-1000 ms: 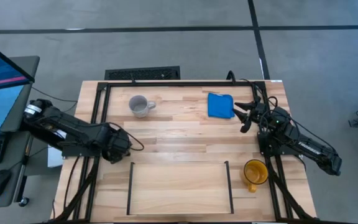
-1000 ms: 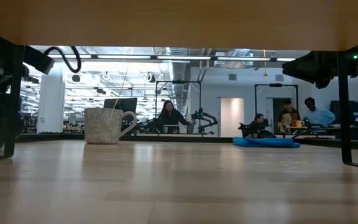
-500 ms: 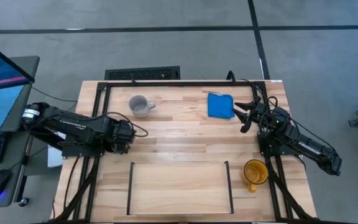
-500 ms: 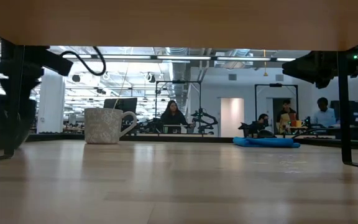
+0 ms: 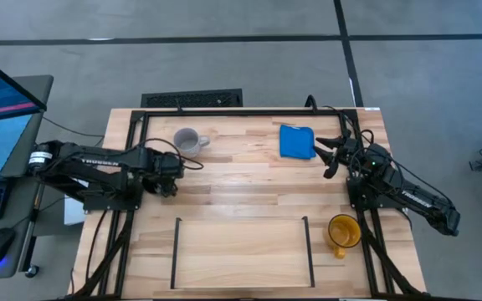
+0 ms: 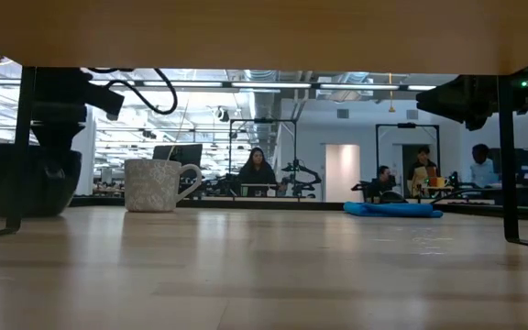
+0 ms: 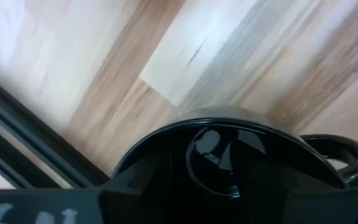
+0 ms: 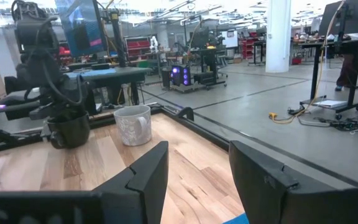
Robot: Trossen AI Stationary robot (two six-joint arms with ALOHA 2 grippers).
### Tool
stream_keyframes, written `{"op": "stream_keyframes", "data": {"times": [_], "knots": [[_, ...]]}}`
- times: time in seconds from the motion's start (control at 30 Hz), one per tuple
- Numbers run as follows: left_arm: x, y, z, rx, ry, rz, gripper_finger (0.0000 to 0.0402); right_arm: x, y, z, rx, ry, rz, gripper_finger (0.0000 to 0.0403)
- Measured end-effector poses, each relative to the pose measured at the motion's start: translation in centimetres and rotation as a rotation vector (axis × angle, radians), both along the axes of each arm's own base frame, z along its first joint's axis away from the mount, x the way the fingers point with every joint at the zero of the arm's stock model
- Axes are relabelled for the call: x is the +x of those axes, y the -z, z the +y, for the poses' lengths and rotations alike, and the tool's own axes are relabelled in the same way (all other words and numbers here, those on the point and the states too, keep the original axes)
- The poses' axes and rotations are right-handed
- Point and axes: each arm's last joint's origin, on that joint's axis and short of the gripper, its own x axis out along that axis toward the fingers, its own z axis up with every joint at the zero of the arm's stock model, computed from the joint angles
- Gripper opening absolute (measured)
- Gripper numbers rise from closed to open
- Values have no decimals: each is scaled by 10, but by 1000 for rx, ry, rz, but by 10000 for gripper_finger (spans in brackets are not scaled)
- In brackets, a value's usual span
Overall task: Stack small to large cups/mugs on shelf
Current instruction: Put the black mug on the shelf
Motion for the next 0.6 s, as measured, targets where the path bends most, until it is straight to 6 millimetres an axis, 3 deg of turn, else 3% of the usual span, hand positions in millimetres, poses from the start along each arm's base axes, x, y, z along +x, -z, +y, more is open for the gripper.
{"op": "stream_keyframes", "data": {"times": [0.3,0.6], "knots": [[14,-30,3,43,200,-46,158,0,0,0,-1,0,1,192],[13,-54,3,-8,137,-52,157,0,0,0,1,0,4,193]]}}
